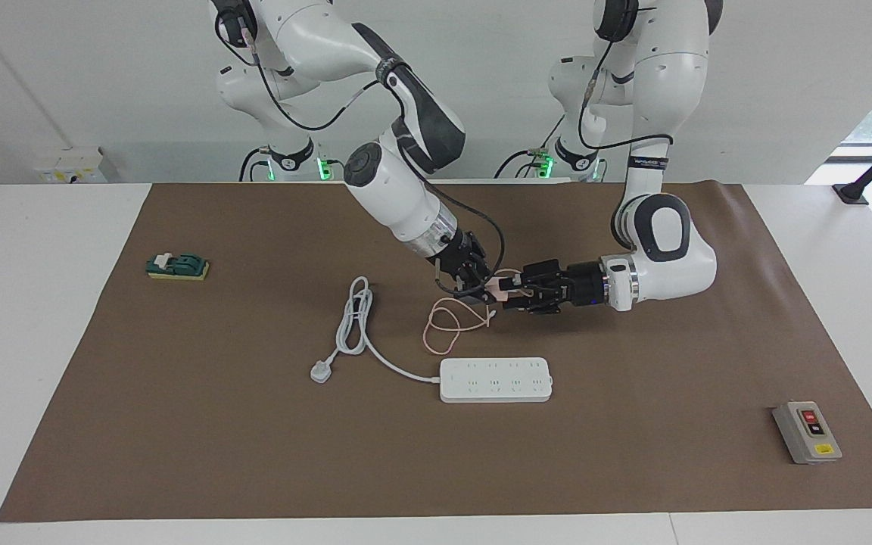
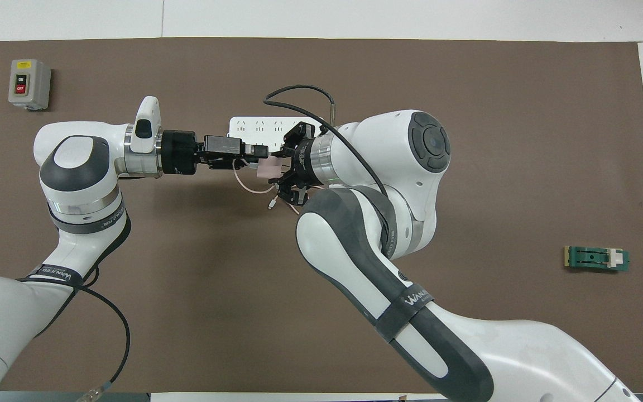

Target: Plug charger into power strip

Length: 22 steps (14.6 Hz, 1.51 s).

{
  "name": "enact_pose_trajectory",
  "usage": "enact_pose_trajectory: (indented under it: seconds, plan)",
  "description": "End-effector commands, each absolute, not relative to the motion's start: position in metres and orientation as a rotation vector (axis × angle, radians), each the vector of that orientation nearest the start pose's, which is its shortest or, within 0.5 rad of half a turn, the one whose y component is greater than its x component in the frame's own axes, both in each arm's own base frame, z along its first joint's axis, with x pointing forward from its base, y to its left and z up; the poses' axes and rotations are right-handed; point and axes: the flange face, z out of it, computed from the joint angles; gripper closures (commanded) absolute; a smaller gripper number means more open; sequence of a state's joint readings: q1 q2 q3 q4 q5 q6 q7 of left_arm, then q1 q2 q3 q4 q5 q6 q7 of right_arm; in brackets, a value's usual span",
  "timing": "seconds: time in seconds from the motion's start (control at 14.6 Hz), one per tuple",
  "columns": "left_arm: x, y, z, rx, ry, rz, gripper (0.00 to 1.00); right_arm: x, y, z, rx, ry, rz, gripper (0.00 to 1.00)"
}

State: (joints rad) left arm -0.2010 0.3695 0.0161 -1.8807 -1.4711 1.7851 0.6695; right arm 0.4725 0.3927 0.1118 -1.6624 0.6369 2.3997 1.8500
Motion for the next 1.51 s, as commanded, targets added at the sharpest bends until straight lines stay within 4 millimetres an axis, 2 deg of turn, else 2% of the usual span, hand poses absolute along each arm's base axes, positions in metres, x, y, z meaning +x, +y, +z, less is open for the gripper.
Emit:
enact_pose_trajectory:
  seconds: [0.0,0.07,0.34,0.48,0.55,0.68,0.96,1.44]
  plan:
    - [0.587,-0.193,0.353,1.793,-0.089,-0.069,0.50,0.581,0.379,0.419,-1.716,1.955,0.515,0.98]
    - [0.587,-0.193,0.353,1.792,-0.088,-0.068,0.57,0.581,0.379,0.419,-1.715,1.957,0.515,0.98]
    - [0.587,-0.194,0.352,1.794,-0.093,-0.070,0.63,0.581,0.379,0.419,-1.715,1.957,0.515,0.98]
    - [0.586,-0.193,0.351,1.808,-0.105,-0.068,0.72,0.581,0.379,0.419,-1.715,1.957,0.515,0.98]
    - [0.586,-0.194,0.351,1.809,-0.112,-0.072,0.79,0.581,0.379,0.419,-1.715,1.957,0.515,0.98]
    - [0.586,-0.193,0.351,1.808,-0.113,-0.071,0.99,0.581,0.379,0.418,-1.714,1.958,0.514,0.98]
    - [0.571,-0.194,0.339,1.804,-0.112,-0.092,1.00,0.580,0.379,0.416,-1.716,1.963,0.518,0.98]
    - [0.571,-0.195,0.342,1.794,-0.119,-0.096,1.00,0.580,0.379,0.418,-1.713,1.962,0.517,0.98]
